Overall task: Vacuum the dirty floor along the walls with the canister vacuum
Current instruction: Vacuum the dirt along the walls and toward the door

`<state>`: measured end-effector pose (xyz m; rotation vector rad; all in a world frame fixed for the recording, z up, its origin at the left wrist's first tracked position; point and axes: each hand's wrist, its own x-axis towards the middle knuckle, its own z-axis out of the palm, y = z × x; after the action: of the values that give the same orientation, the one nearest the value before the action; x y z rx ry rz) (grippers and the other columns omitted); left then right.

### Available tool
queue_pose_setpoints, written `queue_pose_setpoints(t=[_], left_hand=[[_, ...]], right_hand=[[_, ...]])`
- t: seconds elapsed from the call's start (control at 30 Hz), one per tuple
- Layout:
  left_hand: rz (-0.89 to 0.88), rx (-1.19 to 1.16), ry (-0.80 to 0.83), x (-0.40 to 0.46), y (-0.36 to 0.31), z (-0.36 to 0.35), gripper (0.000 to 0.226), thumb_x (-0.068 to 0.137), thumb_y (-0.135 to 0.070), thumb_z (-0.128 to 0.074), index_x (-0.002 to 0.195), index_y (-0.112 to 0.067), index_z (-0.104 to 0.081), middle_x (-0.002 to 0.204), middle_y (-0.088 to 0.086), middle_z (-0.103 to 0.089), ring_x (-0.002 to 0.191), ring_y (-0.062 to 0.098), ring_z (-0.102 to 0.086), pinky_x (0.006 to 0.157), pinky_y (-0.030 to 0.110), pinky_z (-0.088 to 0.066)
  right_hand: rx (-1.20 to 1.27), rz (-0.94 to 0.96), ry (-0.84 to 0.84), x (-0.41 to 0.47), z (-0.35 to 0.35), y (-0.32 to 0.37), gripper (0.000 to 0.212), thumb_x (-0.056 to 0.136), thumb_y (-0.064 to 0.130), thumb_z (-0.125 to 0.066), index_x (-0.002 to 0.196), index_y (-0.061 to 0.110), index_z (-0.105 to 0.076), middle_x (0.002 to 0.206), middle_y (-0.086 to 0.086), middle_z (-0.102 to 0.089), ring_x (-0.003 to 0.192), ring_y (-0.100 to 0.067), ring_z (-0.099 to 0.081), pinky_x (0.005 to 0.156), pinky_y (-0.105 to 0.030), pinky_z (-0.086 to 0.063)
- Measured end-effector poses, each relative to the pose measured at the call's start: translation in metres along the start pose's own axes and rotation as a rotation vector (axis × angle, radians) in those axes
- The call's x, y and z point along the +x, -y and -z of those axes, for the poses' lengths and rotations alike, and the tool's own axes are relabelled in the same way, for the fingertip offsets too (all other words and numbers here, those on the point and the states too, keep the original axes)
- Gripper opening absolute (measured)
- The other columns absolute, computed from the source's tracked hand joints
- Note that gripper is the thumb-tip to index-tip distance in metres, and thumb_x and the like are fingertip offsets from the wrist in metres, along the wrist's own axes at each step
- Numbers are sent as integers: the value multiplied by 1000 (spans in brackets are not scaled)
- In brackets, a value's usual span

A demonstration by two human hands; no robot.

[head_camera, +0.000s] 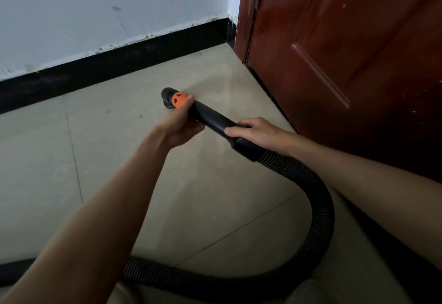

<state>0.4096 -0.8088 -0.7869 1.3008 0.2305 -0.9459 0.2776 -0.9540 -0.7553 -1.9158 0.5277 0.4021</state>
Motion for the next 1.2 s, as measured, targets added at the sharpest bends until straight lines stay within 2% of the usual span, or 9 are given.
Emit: queue_pose_setpoints(t=[0.1,0.2,0.37,0.53,0.63,0.73,0.93,1.1,1.2], left_hand=[[42,-21,-9,-1,3,-5,26,99,-36,-45,93,-11,-51,89,6,-59,79,15,-58,66,24,-50],[66,-25,6,-1,14,-12,25,99,-33,-47,98,-9,-51,92,8,-60,79,16,-61,62,23,-52],[40,-74,24,-4,33,-14,27,98,-31,-49,109,-7,-49,97,9,-61,83,17,-63,65,23,-54],[-89,-113,-171,-4,33,5,26,94,-32,-57,94,-6,-54,99,14,-62,82,21,-65,69,26,-54],[-168,-164,-371,-10,32,15,24,93,-31,-58,85,-9,-53,88,8,-60,78,18,-63,65,25,-53],[-198,-187,-466,-8,25,26,22,94,-29,-56,80,-12,-51,78,3,-54,71,13,-57,58,22,-49],[-117,-196,-314,29,-12,25,24,92,-25,-61,83,-7,-49,80,8,-55,71,18,-58,58,25,-52],[-62,-52,-213,71,-36,0,36,89,-24,-66,103,1,-45,91,14,-59,73,21,-62,56,24,-53],[-50,44,-183,93,-42,-15,35,90,-23,-65,107,2,-47,93,14,-59,78,23,-61,62,25,-52]], right_hand=[[-212,39,-64,5,-6,-6,32,87,49,-63,82,17,-62,84,-2,-68,81,-20,-65,74,-33,-49],[-500,96,-126,10,-9,-1,34,88,53,-59,79,22,-51,74,5,-57,77,-21,-59,64,-33,-43],[-732,90,-105,20,-17,7,36,92,52,-51,96,17,-45,77,3,-51,64,-20,-52,61,-32,-38],[-702,111,-43,32,-28,21,37,92,54,-51,94,17,-47,80,-2,-59,63,-22,-61,62,-34,-50],[-584,146,41,43,-45,34,33,90,51,-54,83,20,-45,77,-4,-64,61,-24,-69,62,-35,-54],[-563,167,67,53,-61,41,35,91,52,-53,80,20,-42,75,-3,-63,64,-25,-69,64,-35,-53],[-717,131,-151,80,-54,47,40,96,54,-45,97,14,-41,94,-9,-60,87,-32,-59,68,-34,-35],[-645,40,-300,107,-35,40,39,98,52,-43,98,14,-40,104,-13,-64,95,-35,-61,69,-35,-35],[-607,-13,-400,123,-30,36,41,99,49,-41,107,9,-45,108,-16,-65,98,-37,-61,70,-36,-35]])
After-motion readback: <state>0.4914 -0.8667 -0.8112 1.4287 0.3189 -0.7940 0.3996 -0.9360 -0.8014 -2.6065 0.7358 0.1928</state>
